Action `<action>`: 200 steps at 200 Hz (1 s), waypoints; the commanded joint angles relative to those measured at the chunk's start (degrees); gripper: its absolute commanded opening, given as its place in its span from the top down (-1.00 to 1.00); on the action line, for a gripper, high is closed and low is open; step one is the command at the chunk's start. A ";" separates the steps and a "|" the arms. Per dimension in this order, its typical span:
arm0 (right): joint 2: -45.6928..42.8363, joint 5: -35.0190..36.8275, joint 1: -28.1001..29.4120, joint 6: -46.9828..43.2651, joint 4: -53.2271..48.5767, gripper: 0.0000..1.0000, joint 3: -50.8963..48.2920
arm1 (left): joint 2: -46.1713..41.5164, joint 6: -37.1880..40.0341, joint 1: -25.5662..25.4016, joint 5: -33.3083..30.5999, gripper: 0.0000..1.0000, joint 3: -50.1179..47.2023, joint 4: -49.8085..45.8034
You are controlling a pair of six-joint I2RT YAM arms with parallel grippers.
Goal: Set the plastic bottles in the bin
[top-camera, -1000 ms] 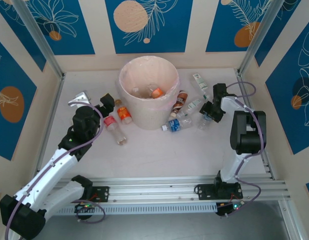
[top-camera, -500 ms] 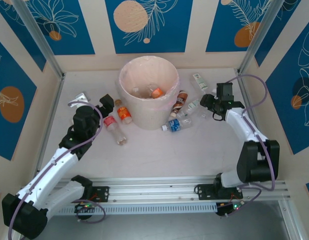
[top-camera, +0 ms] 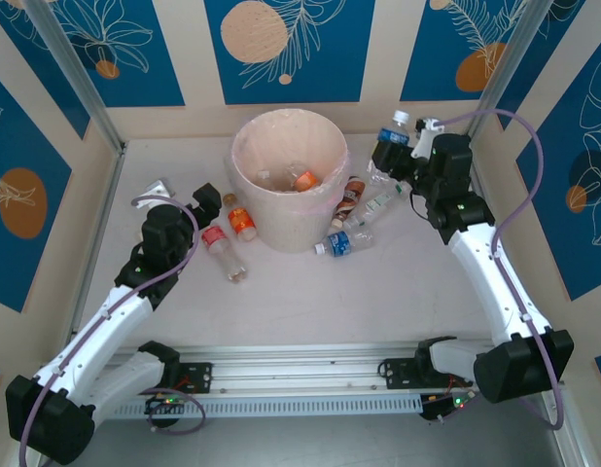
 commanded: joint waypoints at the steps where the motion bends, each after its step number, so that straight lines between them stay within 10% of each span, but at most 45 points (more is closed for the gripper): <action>1: 0.70 -5.51 3.73 -4.14 5.61 0.20 5.22 | 0.07 -1.17 1.08 1.05 -1.00 -0.85 0.76; 91: 20.14 -12.66 15.41 -28.14 -3.10 0.06 25.77 | -0.31 -2.36 2.72 3.22 -1.00 -2.28 -1.35; 200: 31.48 -31.59 16.83 -34.59 -22.21 -0.36 36.13 | -2.68 -7.44 7.10 6.64 -1.00 -6.63 -3.01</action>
